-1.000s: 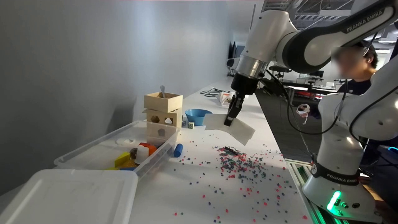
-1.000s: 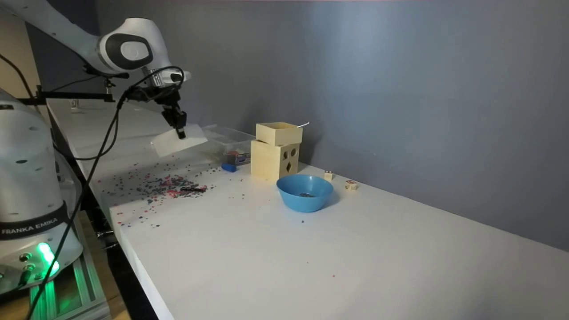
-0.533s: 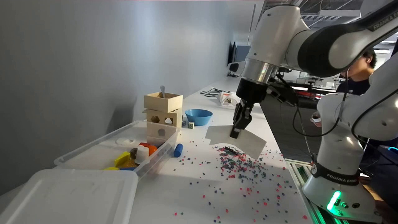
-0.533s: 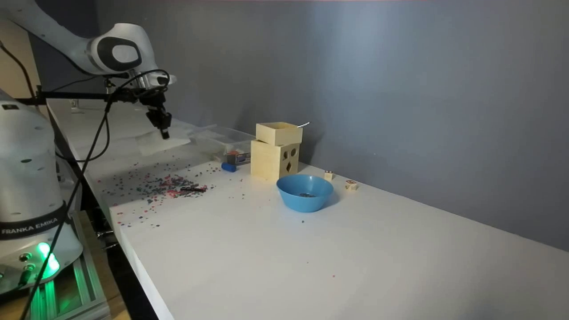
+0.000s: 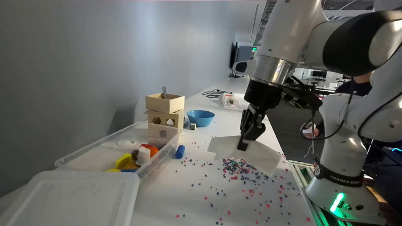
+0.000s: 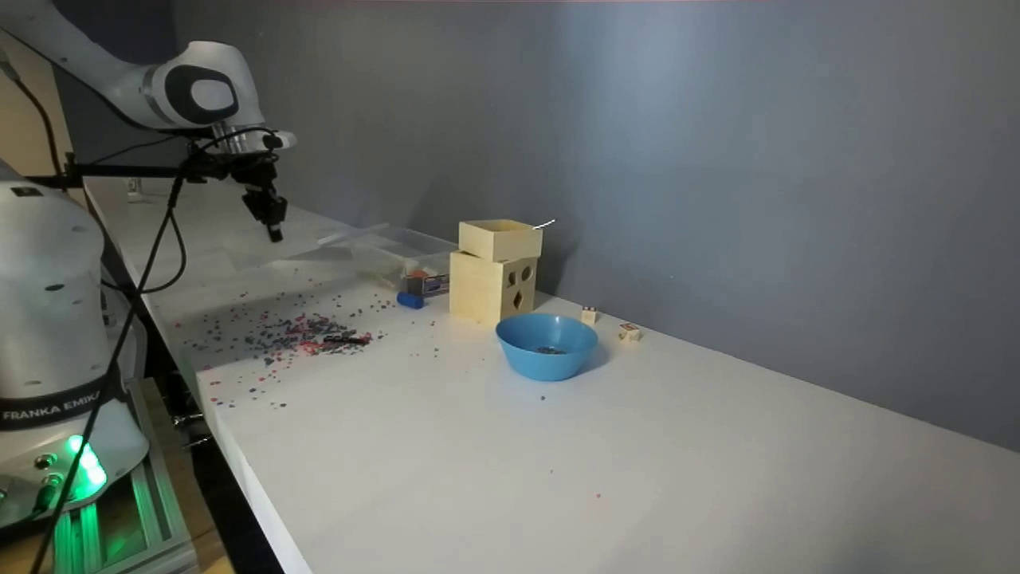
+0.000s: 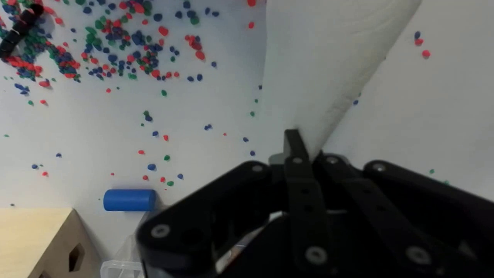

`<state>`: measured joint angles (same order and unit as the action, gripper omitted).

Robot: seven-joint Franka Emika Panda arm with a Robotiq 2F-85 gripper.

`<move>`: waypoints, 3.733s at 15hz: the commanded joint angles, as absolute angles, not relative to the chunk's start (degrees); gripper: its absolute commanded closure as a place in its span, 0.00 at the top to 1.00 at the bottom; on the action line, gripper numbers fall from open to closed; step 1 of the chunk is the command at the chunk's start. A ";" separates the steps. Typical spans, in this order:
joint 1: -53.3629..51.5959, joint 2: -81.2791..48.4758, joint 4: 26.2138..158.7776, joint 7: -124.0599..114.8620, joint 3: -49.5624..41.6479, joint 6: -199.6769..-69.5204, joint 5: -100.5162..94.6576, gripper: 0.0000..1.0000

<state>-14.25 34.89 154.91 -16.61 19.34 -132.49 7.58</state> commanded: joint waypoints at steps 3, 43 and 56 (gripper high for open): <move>-12.01 24.76 141.52 -23.85 22.01 -131.14 7.24 0.00; -2.50 42.45 152.30 -42.89 20.06 -95.63 -4.65 0.00; -9.47 17.02 130.46 -41.99 25.67 -132.32 -0.02 0.00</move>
<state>-6.59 24.72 134.86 -43.93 24.84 -129.93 -0.70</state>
